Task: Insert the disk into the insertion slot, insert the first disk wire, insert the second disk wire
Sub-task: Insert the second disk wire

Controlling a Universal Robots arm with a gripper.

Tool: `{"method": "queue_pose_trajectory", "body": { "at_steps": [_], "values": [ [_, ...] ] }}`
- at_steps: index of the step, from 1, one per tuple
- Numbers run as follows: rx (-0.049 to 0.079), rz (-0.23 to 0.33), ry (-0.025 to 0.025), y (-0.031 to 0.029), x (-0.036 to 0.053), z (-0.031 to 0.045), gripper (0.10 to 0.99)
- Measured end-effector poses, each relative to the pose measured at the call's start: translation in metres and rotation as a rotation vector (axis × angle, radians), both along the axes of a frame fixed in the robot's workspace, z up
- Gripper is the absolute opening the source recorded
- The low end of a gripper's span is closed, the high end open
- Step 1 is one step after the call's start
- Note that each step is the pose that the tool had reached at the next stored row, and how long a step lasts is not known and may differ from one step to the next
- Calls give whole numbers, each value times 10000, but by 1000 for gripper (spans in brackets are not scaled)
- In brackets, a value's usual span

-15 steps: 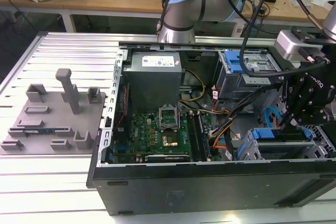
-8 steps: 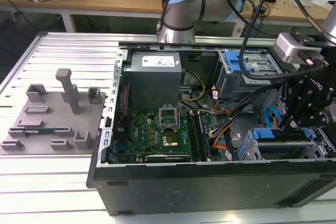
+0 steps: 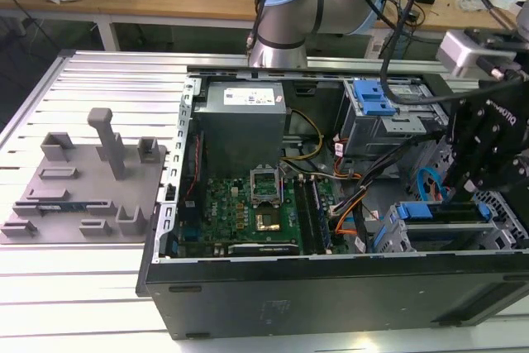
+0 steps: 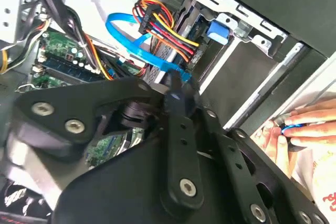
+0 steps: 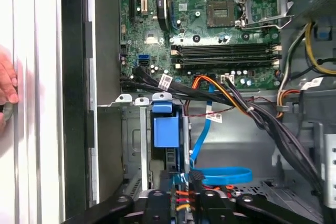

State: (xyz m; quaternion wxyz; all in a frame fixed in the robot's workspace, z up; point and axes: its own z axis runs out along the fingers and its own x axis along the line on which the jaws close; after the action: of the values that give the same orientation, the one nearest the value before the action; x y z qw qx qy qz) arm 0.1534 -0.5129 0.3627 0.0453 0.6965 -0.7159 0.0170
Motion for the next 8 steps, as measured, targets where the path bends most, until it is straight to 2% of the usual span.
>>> {"method": "queue_pose_trajectory", "body": {
  "at_steps": [1, 2, 3, 8],
  "values": [
    [-9, -5, -2, 17, 0, 26, 149],
    [-20, -6, -2, 24, 0, 30, 149],
    [-35, -6, -1, 35, 0, 31, 106],
    [-41, -6, -1, 36, 0, 31, 106]
  ]
}}
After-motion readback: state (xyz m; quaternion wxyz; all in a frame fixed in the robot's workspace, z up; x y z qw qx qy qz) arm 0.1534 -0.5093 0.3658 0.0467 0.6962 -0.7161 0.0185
